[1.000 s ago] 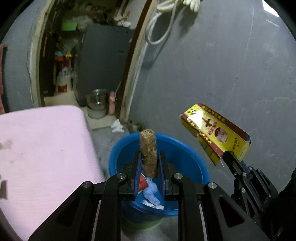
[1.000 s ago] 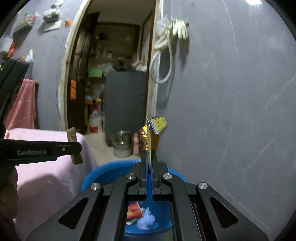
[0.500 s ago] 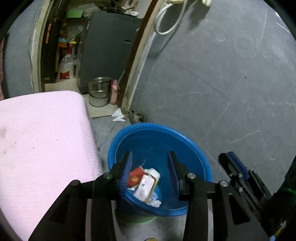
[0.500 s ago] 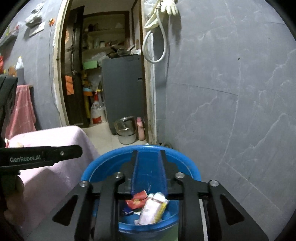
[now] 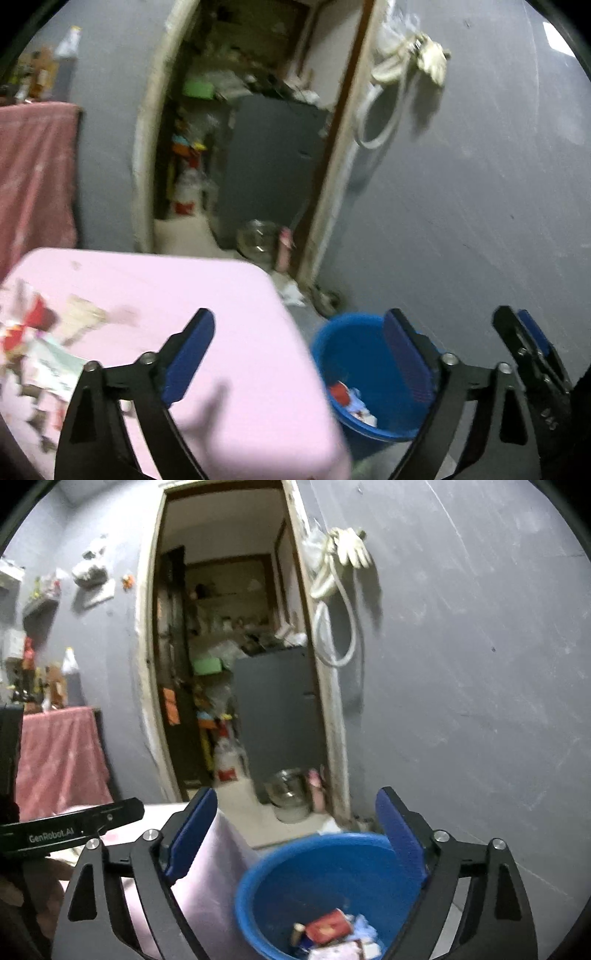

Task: Collect trash
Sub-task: 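Move both tools back over the table toward the remaining wrappers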

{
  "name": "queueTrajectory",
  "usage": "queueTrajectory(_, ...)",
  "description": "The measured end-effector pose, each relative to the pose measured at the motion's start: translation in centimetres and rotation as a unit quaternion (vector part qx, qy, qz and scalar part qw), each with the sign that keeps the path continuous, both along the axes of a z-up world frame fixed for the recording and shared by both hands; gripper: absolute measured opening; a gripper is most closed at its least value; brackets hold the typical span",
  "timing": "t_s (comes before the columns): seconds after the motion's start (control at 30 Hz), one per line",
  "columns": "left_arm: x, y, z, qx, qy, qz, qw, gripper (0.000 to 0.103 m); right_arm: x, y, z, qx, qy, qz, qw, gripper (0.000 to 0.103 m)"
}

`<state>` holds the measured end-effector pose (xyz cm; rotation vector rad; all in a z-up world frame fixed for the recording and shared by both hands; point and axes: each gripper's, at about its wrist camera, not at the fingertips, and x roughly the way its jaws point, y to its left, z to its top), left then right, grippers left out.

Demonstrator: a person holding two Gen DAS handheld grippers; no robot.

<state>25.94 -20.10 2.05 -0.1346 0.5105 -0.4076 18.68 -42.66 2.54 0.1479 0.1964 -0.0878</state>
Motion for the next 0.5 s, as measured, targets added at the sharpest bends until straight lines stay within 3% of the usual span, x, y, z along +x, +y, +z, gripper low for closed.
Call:
queueTrajectory(0.07, -0.4, 1.7, 0.7, 0.004, -0.013, 0.019, 0.9997, 0.094, -0.2, 1.0, 0.7, 0.002, -0.016, 0.007, 1.000, 0.103)
queueTrajectory(0.5, -2.6, 11.7, 1.8, 0.021, -0.040, 0.114, 0.9925, 0.096, 0.0, 6.1, 3.2, 0.048, -0.065, 0.062, 0.995, 0.103)
